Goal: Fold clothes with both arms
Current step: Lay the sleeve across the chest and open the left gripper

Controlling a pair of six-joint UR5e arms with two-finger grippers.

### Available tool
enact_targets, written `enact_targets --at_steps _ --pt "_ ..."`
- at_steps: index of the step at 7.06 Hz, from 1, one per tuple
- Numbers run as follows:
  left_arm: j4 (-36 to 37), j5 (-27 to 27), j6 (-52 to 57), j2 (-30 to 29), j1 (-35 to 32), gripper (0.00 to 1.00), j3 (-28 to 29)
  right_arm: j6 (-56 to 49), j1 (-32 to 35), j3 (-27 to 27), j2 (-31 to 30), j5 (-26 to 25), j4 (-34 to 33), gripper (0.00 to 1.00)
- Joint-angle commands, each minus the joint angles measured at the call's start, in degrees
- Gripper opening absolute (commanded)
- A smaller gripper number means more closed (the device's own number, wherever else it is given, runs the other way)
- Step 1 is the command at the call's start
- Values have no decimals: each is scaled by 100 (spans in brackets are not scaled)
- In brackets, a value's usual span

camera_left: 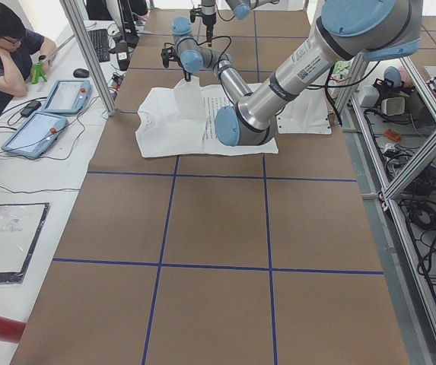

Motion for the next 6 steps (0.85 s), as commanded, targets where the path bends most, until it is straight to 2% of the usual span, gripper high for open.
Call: enact_targets --at_steps 1,6 --pt "-675 133 -14 2 232 0 565 9 0 -35 9 5 34 100" --pt "-1134 230 65 -200 593 0 700 18 0 -79 9 5 34 100"
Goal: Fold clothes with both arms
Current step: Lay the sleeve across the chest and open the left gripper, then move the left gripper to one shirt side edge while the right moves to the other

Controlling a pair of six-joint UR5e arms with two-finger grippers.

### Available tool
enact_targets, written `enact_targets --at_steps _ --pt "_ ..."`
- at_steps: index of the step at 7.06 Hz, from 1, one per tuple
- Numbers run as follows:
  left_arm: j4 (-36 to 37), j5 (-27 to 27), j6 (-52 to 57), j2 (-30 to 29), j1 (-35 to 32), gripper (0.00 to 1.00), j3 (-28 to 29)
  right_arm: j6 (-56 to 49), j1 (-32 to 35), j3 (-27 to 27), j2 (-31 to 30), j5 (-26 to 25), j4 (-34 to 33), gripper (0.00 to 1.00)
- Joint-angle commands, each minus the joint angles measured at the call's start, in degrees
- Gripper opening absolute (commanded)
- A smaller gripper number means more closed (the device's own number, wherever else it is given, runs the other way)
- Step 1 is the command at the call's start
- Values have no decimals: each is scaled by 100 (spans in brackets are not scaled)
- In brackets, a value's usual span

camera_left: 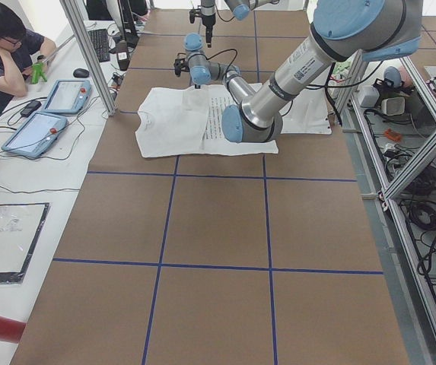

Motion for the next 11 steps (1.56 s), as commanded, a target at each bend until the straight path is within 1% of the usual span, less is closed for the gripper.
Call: enact_targets --at_steps 1,2,3,4,6,7,8,9,10,11 --pt "-246 1 38 -23 85 0 65 21 -9 -88 0 -9 104 100" --pt "-326 10 38 -49 94 0 153 30 -9 -106 0 0 140 100" --pt "-352 10 38 -145 103 36 241 22 -9 -141 0 0 141 100" --pt "-448 54 12 -276 164 99 303 22 -9 -150 0 0 149 100" --pt "-484 124 29 -366 217 100 295 -5 -9 -168 -9 9 149 100" --pt "-458 133 47 -322 217 100 294 13 -9 -211 -70 9 445 100" --pt "-406 185 38 -139 191 100 173 109 -61 -299 -96 0 901 100" --pt "-275 186 30 254 147 100 -272 518 -253 -230 -79 -17 1018 100" --pt "66 186 38 763 86 100 -1008 801 -455 -55 -79 -44 1028 100" --pt "565 186 47 1160 42 100 -1702 960 -683 216 -105 -105 1028 100"
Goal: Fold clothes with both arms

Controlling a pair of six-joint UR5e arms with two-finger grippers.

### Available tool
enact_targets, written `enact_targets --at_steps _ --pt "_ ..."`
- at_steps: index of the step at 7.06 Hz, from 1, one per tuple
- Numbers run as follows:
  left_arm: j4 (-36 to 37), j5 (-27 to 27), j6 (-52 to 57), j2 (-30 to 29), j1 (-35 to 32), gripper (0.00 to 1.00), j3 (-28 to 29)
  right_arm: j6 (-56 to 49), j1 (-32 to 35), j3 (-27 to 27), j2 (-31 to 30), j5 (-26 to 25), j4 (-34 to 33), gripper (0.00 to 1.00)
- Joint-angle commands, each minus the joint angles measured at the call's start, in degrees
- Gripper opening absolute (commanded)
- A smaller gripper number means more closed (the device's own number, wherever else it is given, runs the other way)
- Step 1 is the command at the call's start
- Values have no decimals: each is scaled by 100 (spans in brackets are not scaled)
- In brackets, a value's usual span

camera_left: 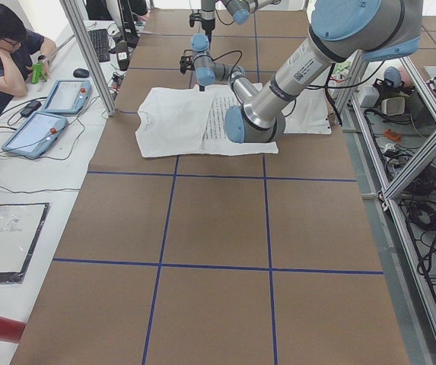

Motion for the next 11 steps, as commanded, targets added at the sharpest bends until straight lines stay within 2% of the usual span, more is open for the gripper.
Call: enact_targets --at_steps 1,3,4,5,6,7,8,10,11 --pt "871 11 53 862 -130 99 -1393 689 -637 485 -106 -146 37 100" --pt "1556 133 483 1905 -148 99 -2902 1438 -1524 986 -404 -637 37 100" --pt "1603 421 780 2441 -113 100 -3406 1762 -1998 1110 -476 -952 54 100" --pt "1595 459 1209 2995 -139 100 -3768 2288 -2577 1146 -537 -1382 298 100" --pt "1578 485 1370 3436 -148 100 -4032 2423 -3009 1329 -816 -1543 353 100" --pt "1560 547 1380 3614 -148 100 -4122 2625 -3457 1349 -845 -2049 353 100" --pt "1542 547 1372 3642 -148 100 -4123 2888 -3688 1340 -871 -2272 362 100" --pt "1525 565 1327 3660 -113 100 -4105 3075 -3892 1218 -924 -2274 484 100" --pt "1499 556 1319 3651 -104 100 -4097 3075 -3884 1026 -942 -2291 946 100"
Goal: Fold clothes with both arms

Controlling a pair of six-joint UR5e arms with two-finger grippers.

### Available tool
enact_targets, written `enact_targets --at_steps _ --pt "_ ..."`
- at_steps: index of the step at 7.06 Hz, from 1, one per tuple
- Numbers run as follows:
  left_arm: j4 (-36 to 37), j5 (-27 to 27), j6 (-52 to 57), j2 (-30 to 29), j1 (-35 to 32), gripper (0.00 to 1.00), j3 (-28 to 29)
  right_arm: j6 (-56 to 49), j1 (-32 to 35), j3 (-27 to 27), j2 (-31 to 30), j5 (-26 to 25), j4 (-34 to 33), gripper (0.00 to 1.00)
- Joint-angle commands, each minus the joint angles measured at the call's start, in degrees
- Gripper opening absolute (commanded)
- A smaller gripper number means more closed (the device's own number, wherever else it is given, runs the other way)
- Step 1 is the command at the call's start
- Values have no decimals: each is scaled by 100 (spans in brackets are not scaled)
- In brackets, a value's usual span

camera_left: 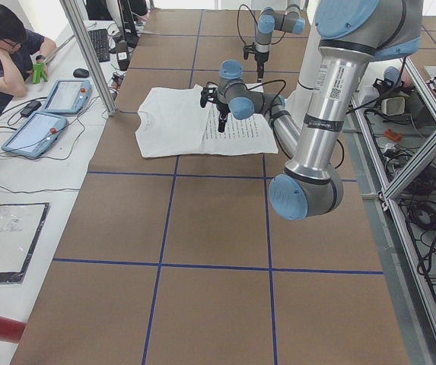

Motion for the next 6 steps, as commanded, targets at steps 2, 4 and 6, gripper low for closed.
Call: enact_targets --at_steps 2,4,6 --pt "-23 -3 -9 -24 20 100 34 29 -30 -344 -17 9 441 98" --pt "-23 -3 -9 -41 28 100 43 29 -21 -353 -78 35 441 91" --pt "-23 -3 -9 -33 28 100 43 29 -30 -397 -78 62 441 75"
